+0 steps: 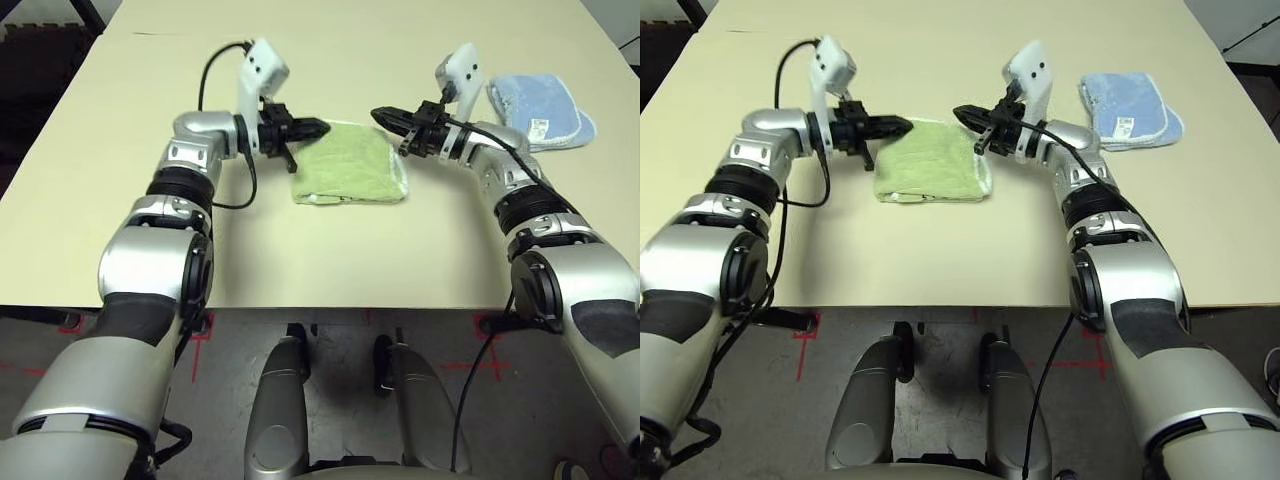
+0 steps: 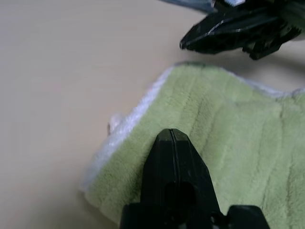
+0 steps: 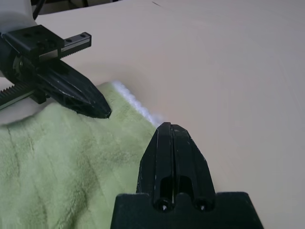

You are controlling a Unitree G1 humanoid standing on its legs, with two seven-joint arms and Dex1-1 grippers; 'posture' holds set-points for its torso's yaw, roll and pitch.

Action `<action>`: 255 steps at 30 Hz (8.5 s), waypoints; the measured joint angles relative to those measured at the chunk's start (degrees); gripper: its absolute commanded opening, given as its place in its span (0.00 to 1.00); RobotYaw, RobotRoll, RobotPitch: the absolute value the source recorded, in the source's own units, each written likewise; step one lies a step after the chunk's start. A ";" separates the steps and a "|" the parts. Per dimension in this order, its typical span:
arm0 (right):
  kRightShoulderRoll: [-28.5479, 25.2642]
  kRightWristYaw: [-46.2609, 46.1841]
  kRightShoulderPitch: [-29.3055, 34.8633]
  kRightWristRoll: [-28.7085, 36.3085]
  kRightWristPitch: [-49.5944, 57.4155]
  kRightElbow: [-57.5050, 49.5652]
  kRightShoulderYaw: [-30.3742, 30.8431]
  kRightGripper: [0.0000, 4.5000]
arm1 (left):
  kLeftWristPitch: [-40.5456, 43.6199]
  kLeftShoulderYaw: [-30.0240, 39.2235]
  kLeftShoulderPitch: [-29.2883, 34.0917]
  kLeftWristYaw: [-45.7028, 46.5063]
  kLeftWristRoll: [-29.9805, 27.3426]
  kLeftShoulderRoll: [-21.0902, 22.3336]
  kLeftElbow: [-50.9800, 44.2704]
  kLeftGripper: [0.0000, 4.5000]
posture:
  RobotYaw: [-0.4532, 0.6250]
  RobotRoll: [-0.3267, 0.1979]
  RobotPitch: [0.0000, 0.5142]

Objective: Fold the towel and set it aside.

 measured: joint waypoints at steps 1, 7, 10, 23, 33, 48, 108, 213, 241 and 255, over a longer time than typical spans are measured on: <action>0.30 -0.31 0.42 -0.07 -0.03 -0.01 0.00 0.00 | -0.20 0.11 0.11 0.10 -0.01 -0.03 -0.09 0.00 | 0.46 0.62 0.46; 1.51 -2.25 2.38 -1.67 -0.14 0.00 1.21 0.00 | -1.06 0.15 2.02 3.39 0.28 -0.36 -0.20 0.00 | 0.47 0.62 0.46; 1.81 -4.09 3.51 -3.15 -0.29 0.18 2.35 0.00 | -1.40 0.15 2.06 5.75 0.63 -0.37 -0.19 0.00 | 0.47 0.62 0.46; -0.82 -4.14 3.17 -4.23 -2.51 2.11 2.48 0.00 | -2.34 -0.51 2.70 5.09 1.58 1.30 -0.01 0.00 | 0.47 0.62 0.44; -6.41 18.15 2.84 11.65 0.93 -6.86 -7.56 0.00 | -4.09 3.27 1.26 -9.73 -3.99 4.51 -4.56 0.00 | 0.45 0.62 0.44; -18.23 33.84 18.72 12.67 9.46 -26.36 -0.24 0.00 | 2.87 0.55 15.22 -27.49 -11.19 10.60 -32.02 0.00 | 0.46 0.62 0.44; -22.13 26.16 25.08 16.97 16.12 -36.87 -0.97 1.00 | 66.46 10.49 -3.19 7.20 -14.60 4.90 -4.16 0.99 | 0.40 0.62 0.46; -13.90 16.19 21.57 17.30 12.80 -34.00 -2.58 1.00 | 13.80 43.16 14.35 71.61 -38.43 -1.93 -25.96 0.13 | 0.48 0.62 0.45; -12.79 14.94 18.34 16.30 8.83 -28.31 -2.70 1.00 | 60.03 -1.46 19.17 29.09 -36.64 32.08 -57.58 0.99 | 0.49 0.62 0.46; -8.22 -31.36 10.00 8.23 -7.81 -6.55 -10.71 1.00 | -9.91 4.72 13.93 46.79 -11.88 5.19 -16.72 0.99 | 0.45 0.62 0.44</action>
